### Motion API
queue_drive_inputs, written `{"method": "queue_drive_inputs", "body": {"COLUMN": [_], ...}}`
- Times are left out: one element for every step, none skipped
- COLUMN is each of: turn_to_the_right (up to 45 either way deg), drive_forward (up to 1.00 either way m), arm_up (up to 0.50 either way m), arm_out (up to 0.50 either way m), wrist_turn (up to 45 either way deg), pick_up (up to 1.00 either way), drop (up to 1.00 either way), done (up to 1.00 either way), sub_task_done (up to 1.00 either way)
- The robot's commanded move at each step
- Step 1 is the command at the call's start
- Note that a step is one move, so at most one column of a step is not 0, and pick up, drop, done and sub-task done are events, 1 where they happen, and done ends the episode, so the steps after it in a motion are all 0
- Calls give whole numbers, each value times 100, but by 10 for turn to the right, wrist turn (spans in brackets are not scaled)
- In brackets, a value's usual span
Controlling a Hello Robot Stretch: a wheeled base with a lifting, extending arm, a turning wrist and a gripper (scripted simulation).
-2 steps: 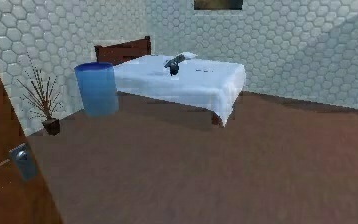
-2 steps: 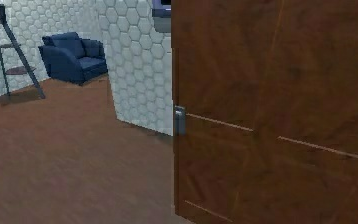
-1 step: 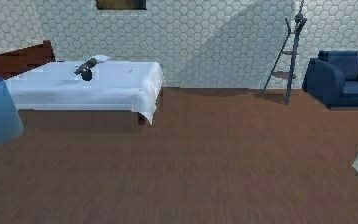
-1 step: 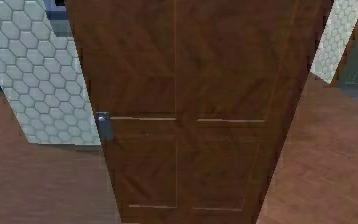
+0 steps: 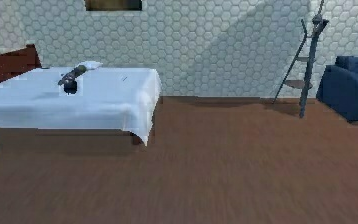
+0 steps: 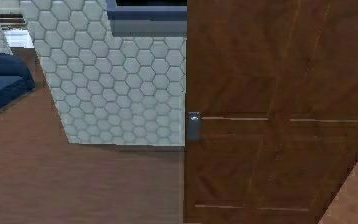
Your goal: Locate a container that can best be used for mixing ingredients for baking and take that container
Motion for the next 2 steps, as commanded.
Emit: {"method": "queue_drive_inputs", "body": {"turn_to_the_right": [450, 180], "drive_forward": [0, 0], "arm_up": [0, 0], "arm_out": [0, 0], "wrist_turn": [0, 0], "pick_up": [0, 0], "drop": [0, 0], "done": [0, 0], "sub_task_done": [0, 0]}}
